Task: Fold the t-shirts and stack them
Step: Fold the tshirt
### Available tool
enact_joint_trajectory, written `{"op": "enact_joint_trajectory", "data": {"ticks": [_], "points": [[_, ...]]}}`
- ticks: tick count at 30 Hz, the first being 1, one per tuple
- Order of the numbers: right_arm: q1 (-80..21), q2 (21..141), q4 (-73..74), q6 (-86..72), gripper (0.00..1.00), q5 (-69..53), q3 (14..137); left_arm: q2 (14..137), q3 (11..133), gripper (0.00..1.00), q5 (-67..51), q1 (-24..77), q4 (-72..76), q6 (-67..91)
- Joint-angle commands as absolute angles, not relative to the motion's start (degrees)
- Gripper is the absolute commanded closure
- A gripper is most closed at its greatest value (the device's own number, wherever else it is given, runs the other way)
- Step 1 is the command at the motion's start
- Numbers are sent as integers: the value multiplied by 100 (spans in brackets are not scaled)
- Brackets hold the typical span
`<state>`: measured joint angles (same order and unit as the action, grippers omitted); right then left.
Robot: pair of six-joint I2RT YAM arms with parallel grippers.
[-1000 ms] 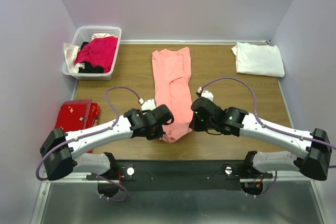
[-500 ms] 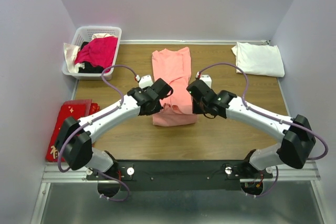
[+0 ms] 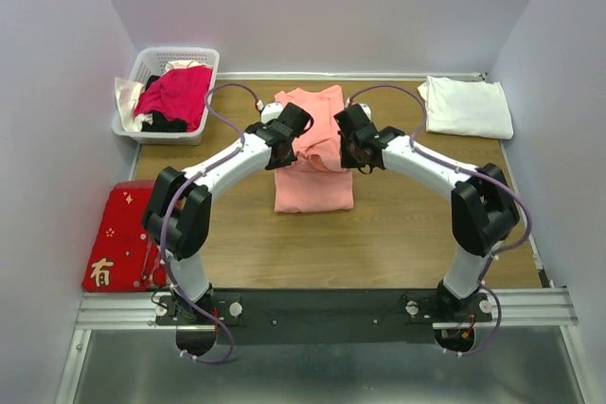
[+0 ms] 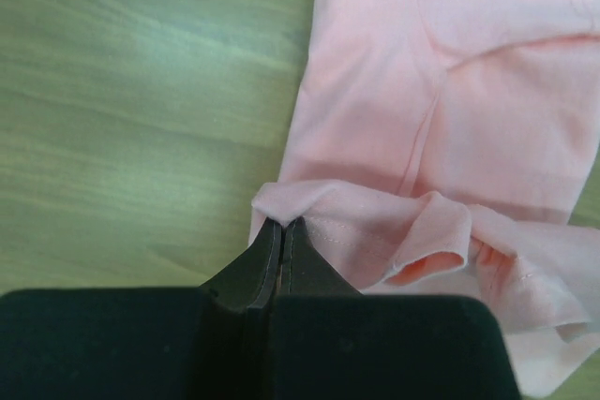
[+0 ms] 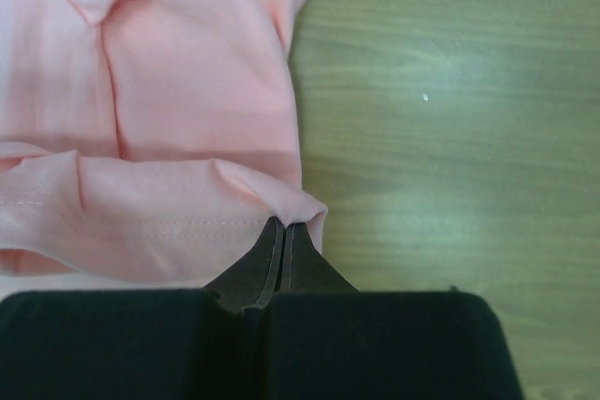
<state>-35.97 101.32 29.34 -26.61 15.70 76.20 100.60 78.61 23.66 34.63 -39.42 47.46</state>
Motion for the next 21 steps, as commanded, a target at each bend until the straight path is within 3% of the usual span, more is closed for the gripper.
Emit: {"op": "enact_joint_trajectory", "data": {"ticks": [1,6,7,8,9,10,13,15,21], "points": [[-3314,10801,2830,-2224,99,1266,8357,10589,8454,100,2479,3121,-3762,4079],[-3112,11232,2848,-2118,99,1055,8902,11153,9245,100,2137,2804,-3753,3569],[-3050,11328,2848,-2075,95,1029,9051,11284,9324,100,2084,2682,-3744,3420],[-3015,11381,2848,-2057,87,1028,9157,11320,9482,96,2057,2628,-3744,3358],[-2980,11417,2865,-2031,69,1011,9254,11364,9553,81,1996,2576,-3683,3279],[-2892,11478,2874,-1961,59,967,9351,11443,9649,78,2021,2479,-3700,3191],[-2752,11672,2909,-1855,43,1133,9904,11566,10150,68,2258,2365,-3797,3085],[-2664,11838,2944,-1802,40,1160,10352,11575,10467,61,2451,2329,-3666,2919],[-2558,11761,3155,-1837,43,809,10479,11462,10812,61,2374,2390,-3850,2813]]}}
